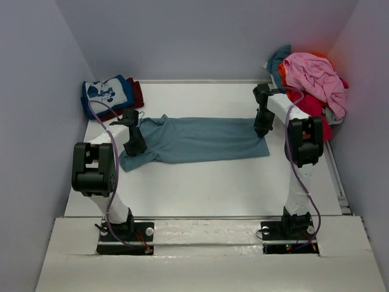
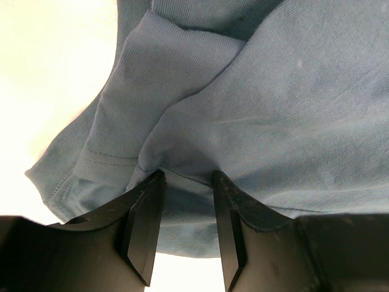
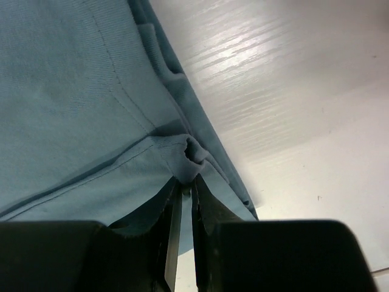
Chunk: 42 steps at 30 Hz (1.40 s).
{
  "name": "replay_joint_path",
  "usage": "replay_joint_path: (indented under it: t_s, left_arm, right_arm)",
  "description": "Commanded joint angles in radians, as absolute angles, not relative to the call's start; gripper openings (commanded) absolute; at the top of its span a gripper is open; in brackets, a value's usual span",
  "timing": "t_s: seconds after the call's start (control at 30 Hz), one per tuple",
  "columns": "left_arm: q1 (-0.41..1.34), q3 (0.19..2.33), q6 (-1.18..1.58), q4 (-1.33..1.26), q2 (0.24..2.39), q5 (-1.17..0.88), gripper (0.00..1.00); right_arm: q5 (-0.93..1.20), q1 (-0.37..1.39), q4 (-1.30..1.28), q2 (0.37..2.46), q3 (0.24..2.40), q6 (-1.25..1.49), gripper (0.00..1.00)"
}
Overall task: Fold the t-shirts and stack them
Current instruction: Fold the other side of the tshirt into a rectangle
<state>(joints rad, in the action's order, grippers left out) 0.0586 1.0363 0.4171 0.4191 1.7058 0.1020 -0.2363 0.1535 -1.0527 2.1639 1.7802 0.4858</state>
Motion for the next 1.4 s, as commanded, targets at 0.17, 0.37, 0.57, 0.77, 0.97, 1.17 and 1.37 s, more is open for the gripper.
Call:
replay_joint_path:
  t_s: [0.17, 0.37, 0.57, 0.77, 0.97, 1.17, 1.37]
  left_arm:
    - [0.049, 1.02, 0.397, 0.479, 1.677, 0.124, 0.51]
    - [0.049, 1.023, 0.394, 0.479, 1.677, 0.121, 0.5]
    - [0.049, 1.022, 0.393, 0.465, 1.658, 0.11, 0.51]
    - [0.107, 1.09, 0.399, 0.472, 1.559, 0.214, 0.52]
    - [0.21, 1.279, 0.382, 0.555, 1.626, 0.244, 0.58]
    - [0.25, 1.358, 0.402, 0.571, 1.735, 0.238, 0.59]
    - [0.25, 1.362, 0.442, 0.551, 1.862, 0.135, 0.58]
  right_arm:
    - [-0.288, 0.103, -1.092, 2.157, 1.868, 0.483, 0.2]
    - [-0.248, 0.103, -1.097, 2.169, 1.887, 0.469, 0.4]
    - [-0.22, 0.103, -1.088, 2.143, 1.875, 0.459, 0.53]
    - [-0.161, 0.103, -1.078, 2.114, 1.853, 0.445, 0.53]
    - [-0.11, 0.153, -1.078, 2.1, 1.87, 0.417, 0.52]
    - [-0.089, 0.164, -1.075, 2.108, 1.849, 0.413, 0.51]
    - [-0.066, 0.173, -1.057, 2.105, 1.819, 0.4, 0.5]
